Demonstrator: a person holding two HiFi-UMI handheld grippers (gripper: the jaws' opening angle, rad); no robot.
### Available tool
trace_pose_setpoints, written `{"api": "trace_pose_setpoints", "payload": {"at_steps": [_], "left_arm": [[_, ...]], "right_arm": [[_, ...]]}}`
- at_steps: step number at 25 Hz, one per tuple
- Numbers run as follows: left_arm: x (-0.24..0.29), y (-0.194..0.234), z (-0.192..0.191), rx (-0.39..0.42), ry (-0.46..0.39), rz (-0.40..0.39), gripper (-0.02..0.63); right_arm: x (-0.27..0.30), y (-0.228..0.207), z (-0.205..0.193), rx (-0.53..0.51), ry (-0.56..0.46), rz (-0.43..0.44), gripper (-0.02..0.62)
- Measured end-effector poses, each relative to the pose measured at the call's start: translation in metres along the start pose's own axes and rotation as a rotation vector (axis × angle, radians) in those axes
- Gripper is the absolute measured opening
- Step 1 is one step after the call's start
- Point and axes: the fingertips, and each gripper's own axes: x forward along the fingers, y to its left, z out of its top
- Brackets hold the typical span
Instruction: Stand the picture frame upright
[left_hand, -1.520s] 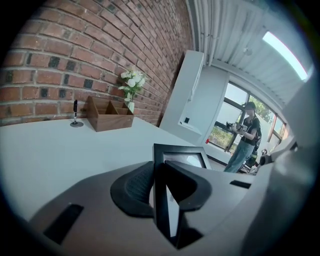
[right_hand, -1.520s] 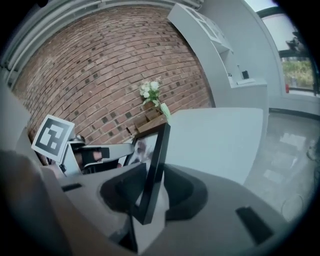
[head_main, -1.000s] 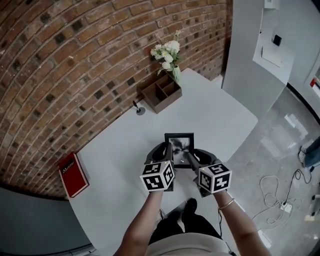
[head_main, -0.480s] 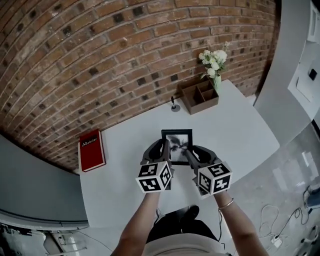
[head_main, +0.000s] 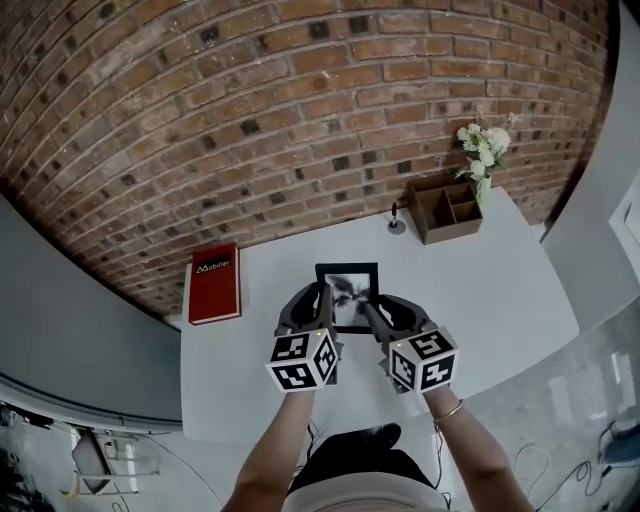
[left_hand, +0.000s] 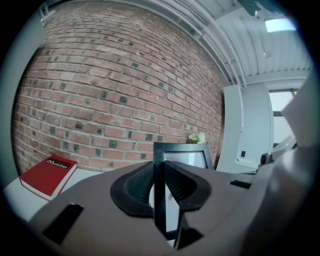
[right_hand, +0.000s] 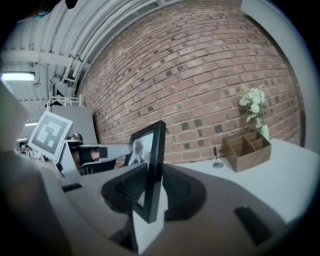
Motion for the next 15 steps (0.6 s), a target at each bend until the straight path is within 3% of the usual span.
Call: {"api": "trace_pose_setpoints", "payload": {"at_steps": [15], "left_arm": [[-0.017,0.096,0.039,-0.029,-0.079,0.097,0.061]], "right_arm": [[0.08,0.064,0.027,-0.08,-0.017,0.099,0.098]]}}
